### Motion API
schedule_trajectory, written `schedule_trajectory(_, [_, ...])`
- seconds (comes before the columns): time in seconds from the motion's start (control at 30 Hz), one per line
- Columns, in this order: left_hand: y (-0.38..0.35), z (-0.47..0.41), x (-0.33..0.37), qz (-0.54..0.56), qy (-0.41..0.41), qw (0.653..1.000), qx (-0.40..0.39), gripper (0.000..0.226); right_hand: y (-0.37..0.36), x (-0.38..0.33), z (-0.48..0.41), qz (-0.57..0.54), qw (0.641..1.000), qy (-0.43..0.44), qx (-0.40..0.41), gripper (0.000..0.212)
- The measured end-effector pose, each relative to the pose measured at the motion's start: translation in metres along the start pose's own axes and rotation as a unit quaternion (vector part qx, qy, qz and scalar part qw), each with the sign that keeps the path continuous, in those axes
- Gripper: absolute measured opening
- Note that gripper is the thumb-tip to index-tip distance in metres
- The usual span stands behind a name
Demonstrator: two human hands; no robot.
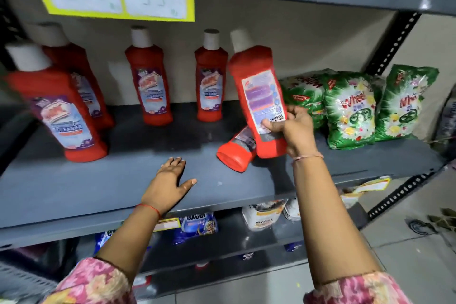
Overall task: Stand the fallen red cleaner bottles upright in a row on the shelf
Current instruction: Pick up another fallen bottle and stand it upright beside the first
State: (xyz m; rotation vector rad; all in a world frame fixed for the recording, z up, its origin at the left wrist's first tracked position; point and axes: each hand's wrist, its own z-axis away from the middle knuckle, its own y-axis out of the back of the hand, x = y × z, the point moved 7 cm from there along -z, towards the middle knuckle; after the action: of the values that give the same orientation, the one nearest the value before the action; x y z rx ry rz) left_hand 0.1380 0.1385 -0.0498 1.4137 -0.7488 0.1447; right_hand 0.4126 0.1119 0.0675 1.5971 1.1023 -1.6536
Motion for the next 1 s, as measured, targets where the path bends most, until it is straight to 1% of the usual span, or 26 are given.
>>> schedule_trajectory(0.07, [0.017,0.008,-0.023,-0.005,0.021,1.000,0.011,0.063,-0.042,0.003,0.006,-0.059,0.998,0.011,-0.028,0.044])
schedule_trajectory(0.17, [0.043,0.025,-0.058,-0.009,0.062,0.998,0.030,0.062,-0.107,0.023,0.015,-0.111,0.993,0.011,-0.047,0.045])
schedule_trajectory(0.27, [0.062,0.040,-0.086,-0.010,0.085,0.995,0.043,0.062,-0.151,0.053,0.018,-0.140,0.989,-0.004,-0.055,0.048])
schedule_trajectory(0.4, [0.089,0.061,-0.127,-0.036,0.111,0.992,0.053,0.063,-0.198,0.088,0.016,-0.146,0.985,-0.028,-0.089,0.047])
schedule_trajectory(0.5, [0.095,0.065,-0.139,-0.055,0.107,0.992,0.048,0.064,-0.218,0.109,0.008,-0.124,0.988,-0.048,-0.079,0.050])
schedule_trajectory(0.63, [0.094,0.060,-0.139,-0.052,0.098,0.992,0.056,0.065,-0.228,0.126,0.009,-0.103,0.991,-0.057,-0.069,0.056])
schedule_trajectory(0.73, [0.094,0.061,-0.142,-0.056,0.096,0.992,0.062,0.066,-0.227,0.133,0.011,-0.115,0.990,-0.048,-0.072,0.049])
schedule_trajectory(0.8, [0.093,0.060,-0.142,-0.054,0.094,0.992,0.064,0.066,-0.226,0.133,0.013,-0.104,0.991,-0.030,-0.082,0.049])
schedule_trajectory(0.83, [0.092,0.060,-0.142,-0.054,0.093,0.992,0.064,0.066,-0.226,0.131,0.015,-0.085,0.993,-0.014,-0.083,0.054])
schedule_trajectory(0.87, [0.092,0.060,-0.141,-0.055,0.093,0.992,0.063,0.066,-0.225,0.130,0.019,-0.060,0.995,0.008,-0.076,0.063])
schedule_trajectory(0.9, [0.092,0.060,-0.142,-0.055,0.093,0.992,0.064,0.066,-0.223,0.128,0.024,-0.023,0.998,0.032,-0.055,0.078])
schedule_trajectory(0.97, [0.093,0.060,-0.142,-0.056,0.094,0.992,0.064,0.067,-0.224,0.127,0.037,0.106,0.992,0.070,0.000,0.109])
schedule_trajectory(1.0, [0.092,0.061,-0.141,-0.057,0.094,0.992,0.063,0.066,-0.227,0.128,0.044,0.173,0.981,0.078,0.027,0.118])
